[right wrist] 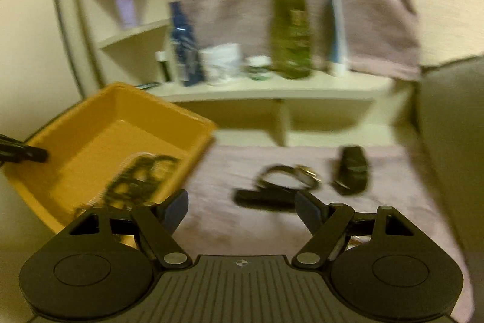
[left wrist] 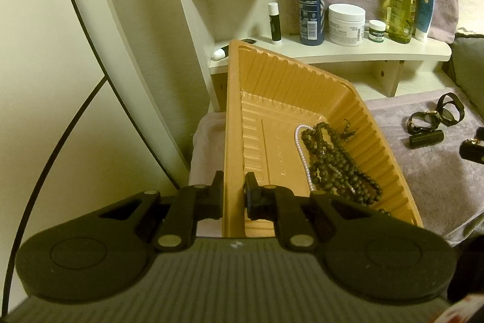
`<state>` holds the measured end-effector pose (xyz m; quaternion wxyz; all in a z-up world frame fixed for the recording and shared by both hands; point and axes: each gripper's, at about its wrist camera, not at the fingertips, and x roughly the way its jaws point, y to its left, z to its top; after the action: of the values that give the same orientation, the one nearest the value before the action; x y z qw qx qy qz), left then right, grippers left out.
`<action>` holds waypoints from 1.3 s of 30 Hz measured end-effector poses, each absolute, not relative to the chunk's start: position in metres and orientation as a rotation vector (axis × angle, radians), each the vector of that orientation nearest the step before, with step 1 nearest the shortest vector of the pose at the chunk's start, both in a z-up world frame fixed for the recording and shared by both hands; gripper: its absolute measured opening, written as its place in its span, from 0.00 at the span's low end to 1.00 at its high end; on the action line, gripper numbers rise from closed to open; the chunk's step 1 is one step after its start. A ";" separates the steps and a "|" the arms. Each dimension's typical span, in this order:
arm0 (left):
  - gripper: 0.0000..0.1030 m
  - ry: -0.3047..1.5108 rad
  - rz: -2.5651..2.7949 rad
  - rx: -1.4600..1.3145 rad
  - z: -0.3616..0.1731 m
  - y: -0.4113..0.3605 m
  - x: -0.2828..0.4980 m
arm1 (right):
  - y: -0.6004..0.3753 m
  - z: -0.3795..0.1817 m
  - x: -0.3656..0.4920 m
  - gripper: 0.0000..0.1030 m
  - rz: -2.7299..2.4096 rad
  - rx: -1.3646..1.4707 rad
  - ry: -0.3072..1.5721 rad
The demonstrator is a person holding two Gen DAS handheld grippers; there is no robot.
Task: Organize jewelry
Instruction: 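Move the right gripper to the brown bead bracelet on the towel, then close the right gripper on the brown bead bracelet and lift it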
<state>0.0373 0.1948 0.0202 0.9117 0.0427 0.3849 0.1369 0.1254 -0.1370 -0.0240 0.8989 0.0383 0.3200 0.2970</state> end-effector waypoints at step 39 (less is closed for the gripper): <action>0.12 0.799 0.285 0.096 0.022 0.193 0.039 | -0.219 -0.073 0.191 0.04 0.247 0.253 0.768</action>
<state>0.0387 0.1932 0.0216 0.9102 0.0465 0.3876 0.1383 0.1913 -0.2192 -0.0727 0.9119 0.1229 0.3729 0.1197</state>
